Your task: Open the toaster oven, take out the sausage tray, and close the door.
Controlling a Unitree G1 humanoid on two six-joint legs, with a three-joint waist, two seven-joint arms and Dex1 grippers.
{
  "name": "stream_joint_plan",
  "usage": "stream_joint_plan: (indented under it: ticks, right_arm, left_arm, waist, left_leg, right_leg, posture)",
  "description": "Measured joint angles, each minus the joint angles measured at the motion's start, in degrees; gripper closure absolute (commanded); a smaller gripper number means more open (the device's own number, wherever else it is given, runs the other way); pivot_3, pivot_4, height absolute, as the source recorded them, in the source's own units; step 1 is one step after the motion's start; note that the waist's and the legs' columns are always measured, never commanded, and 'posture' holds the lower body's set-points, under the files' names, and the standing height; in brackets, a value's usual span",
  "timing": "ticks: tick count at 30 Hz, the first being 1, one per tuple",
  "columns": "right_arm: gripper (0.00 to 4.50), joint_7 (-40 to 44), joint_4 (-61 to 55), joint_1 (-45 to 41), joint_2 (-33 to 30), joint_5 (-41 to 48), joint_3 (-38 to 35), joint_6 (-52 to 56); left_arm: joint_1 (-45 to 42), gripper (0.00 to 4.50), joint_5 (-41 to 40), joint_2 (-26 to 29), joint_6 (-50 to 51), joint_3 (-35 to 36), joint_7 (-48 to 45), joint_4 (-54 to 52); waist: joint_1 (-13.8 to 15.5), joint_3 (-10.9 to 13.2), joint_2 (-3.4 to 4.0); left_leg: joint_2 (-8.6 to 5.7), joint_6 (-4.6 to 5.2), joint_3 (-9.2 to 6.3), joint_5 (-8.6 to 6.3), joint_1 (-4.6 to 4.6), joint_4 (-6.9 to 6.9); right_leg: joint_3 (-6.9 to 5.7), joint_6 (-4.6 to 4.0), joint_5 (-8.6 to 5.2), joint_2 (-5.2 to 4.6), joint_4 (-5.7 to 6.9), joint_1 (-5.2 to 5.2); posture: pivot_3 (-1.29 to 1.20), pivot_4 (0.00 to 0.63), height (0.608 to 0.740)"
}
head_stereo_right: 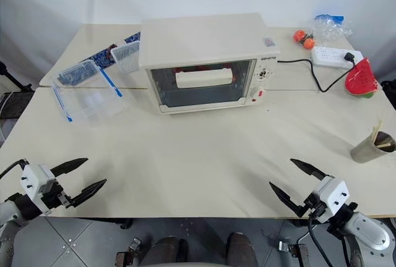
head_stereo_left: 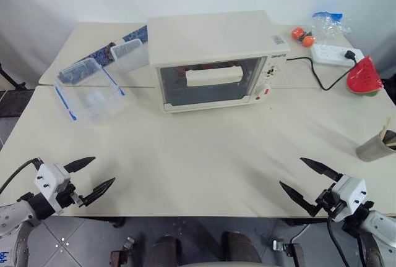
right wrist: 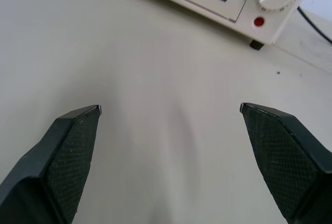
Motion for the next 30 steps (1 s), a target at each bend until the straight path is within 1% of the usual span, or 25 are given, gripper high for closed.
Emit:
stream_joint_plan:
  ticks: [3, 5, 8, 11, 12, 17, 18, 20, 24, 30]
  right_arm:
    - [0.00, -0.2, 0.0, -3.7, 0.0, 1.1, 1.6, 2.6]
    - [0.00, -0.7, -0.3, -7.9, 0.1, 3.5, 3.3, 7.8]
    - [0.00, -2.7, -0.6, -20.8, 0.1, 7.4, 6.7, 17.9]
    - [0.00, -4.4, -0.1, -29.9, 0.1, 8.3, 8.3, 23.3]
    - [0.00, -4.7, 0.6, -32.1, 0.1, 8.3, 8.9, 24.8]
    - [0.00, -5.4, 7.8, -43.5, 1.7, 7.1, 13.3, 32.2]
    - [0.00, -5.4, 9.1, -46.4, 2.4, 6.9, 14.5, 33.8]
    - [0.00, -5.3, 9.6, -49.8, 3.4, 6.5, 16.2, 36.1]
    - [0.00, -5.5, 12.4, -53.8, 4.9, 5.2, 17.0, 37.8]
    - [0.00, -3.5, 13.7, -56.4, 6.6, 4.6, 17.7, 38.0]
  left_arm:
    - [0.3, 0.03, -1.9, -0.6, 1.6, -0.2, -0.4, -1.7]
    - [0.7, 0.03, -7.0, -1.7, 6.2, -0.1, -0.6, -4.8]
    - [-1.8, 0.03, -19.7, -1.7, 16.2, 0.9, -0.7, -9.6]
    - [-5.3, 0.03, -26.8, -1.5, 21.8, 1.8, 1.4, -13.8]
    - [-5.7, 0.03, -27.9, -1.4, 23.1, 1.8, 2.0, -14.8]
    - [-9.5, 0.03, -29.4, -1.6, 27.3, -0.1, 3.9, -16.6]
    - [-11.1, 0.03, -29.5, -1.7, 27.6, -0.9, 3.9, -16.7]
    - [-12.7, 0.03, -29.5, -1.8, 27.8, -1.7, 3.8, -16.8]
    - [-13.2, 0.03, -29.2, -2.6, 27.9, -2.2, 4.1, -16.7]
    - [-13.2, 0.03, -27.9, -3.6, 27.5, -2.5, 4.2, -16.7]
  waist:
    - [-0.1, 0.0, 0.00]
    - [-0.3, 0.0, 0.00]
    - [-1.1, 0.0, 0.04]
    - [-1.1, 0.0, 0.08]
    - [-1.1, 0.0, 0.08]
    - [-1.1, 0.0, 0.08]
    - [-1.1, 0.0, 0.09]
    - [-1.2, 0.0, 0.09]
    - [-1.2, 0.0, 0.09]
    - [-1.1, 0.0, 0.08]
  left_leg:
    - [0.04, -0.03, 0.05, -0.01, 0.10, -0.02]
    - [0.06, -0.03, 0.06, -0.01, 0.12, -0.01]
    - [0.10, -0.09, 0.01, 0.03, 0.15, 0.02]
    - [0.15, -0.19, -0.17, 0.03, 0.17, -0.01]
    - [0.14, -0.20, -0.21, 0.02, 0.17, -0.01]
    - [0.04, -0.14, -0.21, -0.02, 0.02, -0.01]
    - [0.03, -0.13, -0.22, -0.02, -0.17, 0.07]
    - [0.06, -0.14, -0.27, -0.02, -0.28, 0.09]
    - [0.05, -0.16, -0.43, -0.03, -0.38, 0.05]
    - [-0.02, -0.17, -0.43, -0.03, -0.41, 0.11]
  right_leg:
    - [0.04, -0.02, 0.00, -0.01, 0.05, 0.02]
    - [0.07, -0.02, 0.01, -0.05, 0.07, 0.02]
    - [0.07, -0.10, 0.05, -0.13, 0.18, 0.00]
    - [-0.07, -0.14, 0.05, -0.08, 0.32, -0.02]
    - [-0.14, -0.14, 0.05, -0.04, 0.42, -0.03]
    - [-0.30, -0.13, 0.06, -0.01, 0.55, -0.11]
    - [-0.39, -0.11, 0.07, -0.02, 0.53, -0.23]
    - [-0.57, -0.09, 0.07, -0.03, 0.56, -0.34]
    - [-0.92, -0.10, 0.07, -0.05, 0.56, -0.36]
    - [-1.11, -0.10, 0.07, -0.07, 0.54, -0.32]
  posture:
    - [0.00, 0.150, 0.740]
    - [0.00, 0.150, 0.740]
    - [0.00, 0.150, 0.740]
    - [0.00, 0.150, 0.740]
    - [0.00, 0.150, 0.740]
    - [0.00, 0.150, 0.740]
    - [0.00, 0.150, 0.740]
    - [0.00, 0.150, 0.740]
    - [0.00, 0.150, 0.740]
    - [0.00, 0.150, 0.740]
